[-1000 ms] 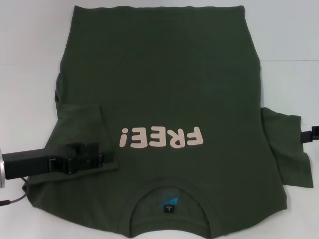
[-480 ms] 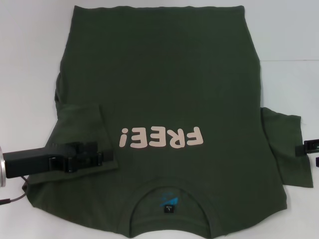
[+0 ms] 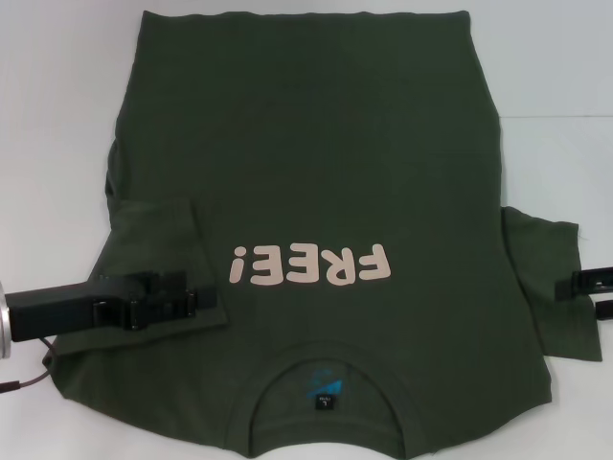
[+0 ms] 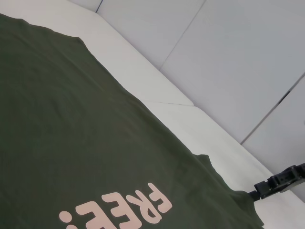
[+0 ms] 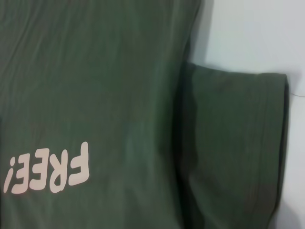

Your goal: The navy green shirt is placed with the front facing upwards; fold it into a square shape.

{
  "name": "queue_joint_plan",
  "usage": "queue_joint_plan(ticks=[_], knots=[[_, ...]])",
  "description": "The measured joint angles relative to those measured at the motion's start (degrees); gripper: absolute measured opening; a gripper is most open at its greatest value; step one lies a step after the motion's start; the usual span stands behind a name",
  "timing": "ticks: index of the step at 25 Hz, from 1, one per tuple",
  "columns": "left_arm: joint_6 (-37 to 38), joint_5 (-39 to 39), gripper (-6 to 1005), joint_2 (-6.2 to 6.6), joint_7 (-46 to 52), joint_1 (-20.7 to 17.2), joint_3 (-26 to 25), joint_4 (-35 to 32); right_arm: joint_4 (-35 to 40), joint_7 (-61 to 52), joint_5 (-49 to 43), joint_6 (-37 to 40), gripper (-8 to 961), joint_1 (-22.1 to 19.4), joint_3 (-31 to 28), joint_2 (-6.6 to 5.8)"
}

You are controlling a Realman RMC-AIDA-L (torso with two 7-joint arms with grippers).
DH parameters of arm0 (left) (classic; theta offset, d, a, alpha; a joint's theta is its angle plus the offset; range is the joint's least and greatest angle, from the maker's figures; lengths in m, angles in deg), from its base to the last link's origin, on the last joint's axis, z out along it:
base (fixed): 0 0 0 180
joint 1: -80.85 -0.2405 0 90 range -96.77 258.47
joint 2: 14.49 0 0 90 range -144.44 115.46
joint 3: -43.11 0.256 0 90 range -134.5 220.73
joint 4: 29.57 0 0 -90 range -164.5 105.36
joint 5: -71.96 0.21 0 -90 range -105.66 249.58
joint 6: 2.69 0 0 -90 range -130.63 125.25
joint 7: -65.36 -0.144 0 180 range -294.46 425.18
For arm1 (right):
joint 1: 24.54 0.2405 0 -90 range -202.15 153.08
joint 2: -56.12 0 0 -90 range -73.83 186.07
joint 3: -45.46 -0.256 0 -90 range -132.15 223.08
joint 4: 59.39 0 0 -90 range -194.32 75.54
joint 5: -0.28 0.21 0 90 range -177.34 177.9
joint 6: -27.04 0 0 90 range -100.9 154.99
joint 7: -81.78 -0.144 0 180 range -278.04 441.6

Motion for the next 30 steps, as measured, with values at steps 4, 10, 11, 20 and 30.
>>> queue_joint_plan(ticks=[4, 10, 11, 20, 30], knots=[[0.0, 0.0, 765, 0.0, 0.1, 0.0, 0.0, 0.1, 0.0, 0.0, 0.0, -0.9, 799, 0.2, 0.1, 0.31], [0.0, 0.0, 765, 0.0, 0.0, 0.0, -0.2, 0.2, 0.0, 1.0, 0.7, -1.2, 788, 0.5, -0.4, 0.99], [-0.2, 0.0, 765, 0.0, 0.0, 0.0, -0.2, 0.2, 0.0, 1.1, 0.9, -1.2, 786, 0.5, -0.4, 1.05], [-0.7, -0.1, 765, 0.0, 0.1, 0.4, -0.2, 0.2, 0.0, 0.8, 1.7, -1.5, 768, 0.0, -0.4, 1.25], [-0.7, -0.1, 764, 0.21, 0.2, 1.0, -0.2, 0.2, 0.0, 0.7, 1.7, -2.3, 613, -0.5, -0.1, 1.21]])
